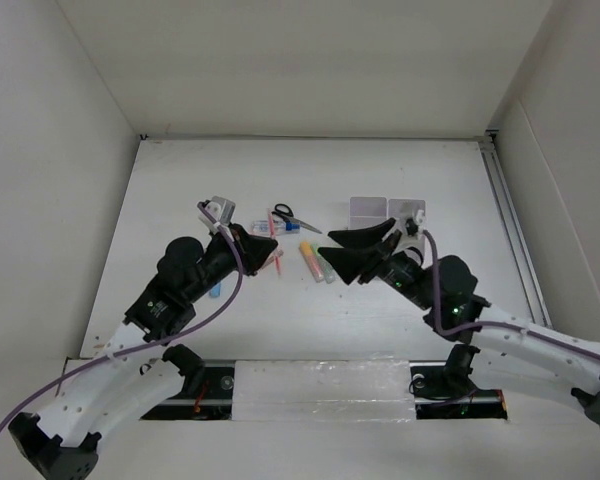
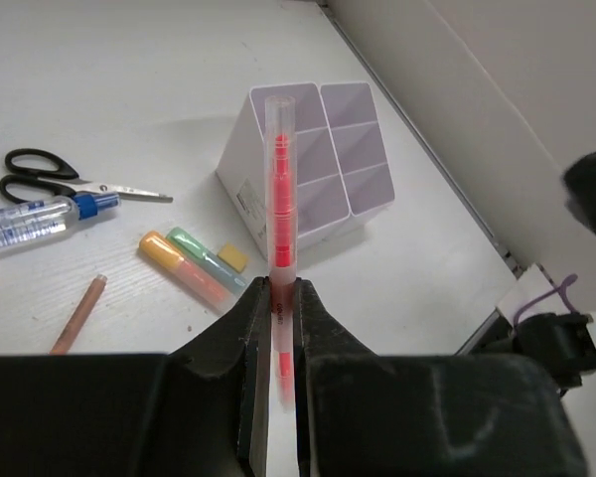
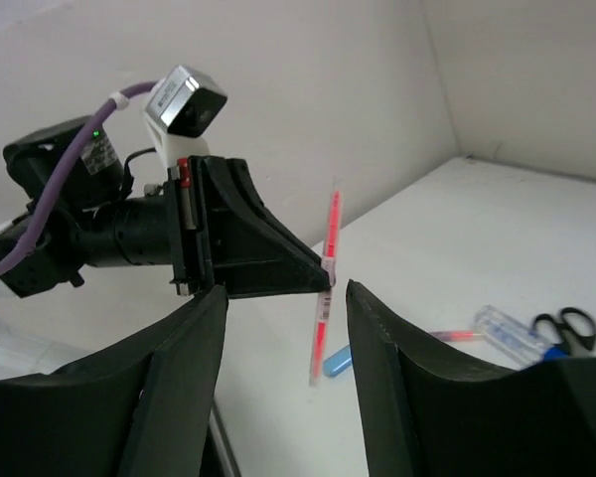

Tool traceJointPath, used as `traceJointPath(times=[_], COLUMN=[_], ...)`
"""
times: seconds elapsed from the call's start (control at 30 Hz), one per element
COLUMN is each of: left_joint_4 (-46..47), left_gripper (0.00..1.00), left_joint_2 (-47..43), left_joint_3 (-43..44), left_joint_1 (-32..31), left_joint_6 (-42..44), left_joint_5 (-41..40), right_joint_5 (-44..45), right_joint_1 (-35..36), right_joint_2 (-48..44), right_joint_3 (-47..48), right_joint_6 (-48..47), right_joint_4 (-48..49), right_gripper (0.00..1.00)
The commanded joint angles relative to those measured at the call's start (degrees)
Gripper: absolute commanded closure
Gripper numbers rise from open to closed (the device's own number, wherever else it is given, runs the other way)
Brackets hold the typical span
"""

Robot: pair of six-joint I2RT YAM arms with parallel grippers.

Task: Sort the stationery into containers
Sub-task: Place the stationery into the container

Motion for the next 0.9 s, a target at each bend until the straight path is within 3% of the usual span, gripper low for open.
traceJointPath(times=[0.0, 0.2, 0.37, 0.6, 0.87], left_joint_4=[7.15, 26.65, 44.21, 57.68, 70.60], left_gripper=[1.00, 1.00, 1.00, 1.00, 1.00], left_joint_2=[2.04, 10.56, 26.87, 43.68, 54.42], left_joint_3=[2.12, -0.88, 2.45, 10.36, 14.68], left_joint_1=[0.13, -1.36, -8.83, -8.84, -8.84], left_joint_6=[-2.75, -5.65, 4.09, 9.10, 12.10], left_joint_5=[-4.22, -7.55, -14.76, -9.59, -5.46], right_joint_5=[7.60, 16.49, 17.81, 19.04, 20.71], right_joint_1=[0.25, 0.25, 0.25, 0.25, -0.28], right_joint_2=[-8.25, -18.00, -20.92, -27.06, -30.76], right_joint_3=[0.88, 4.56, 4.05, 2.99, 2.99], right_joint_6=[-5.58, -9.10, -9.10, -8.58, -8.58], right_joint_4=[-9.46, -23.46, -27.50, -33.20, -38.31], right_gripper=[0.43, 0.42, 0.42, 0.42, 0.42])
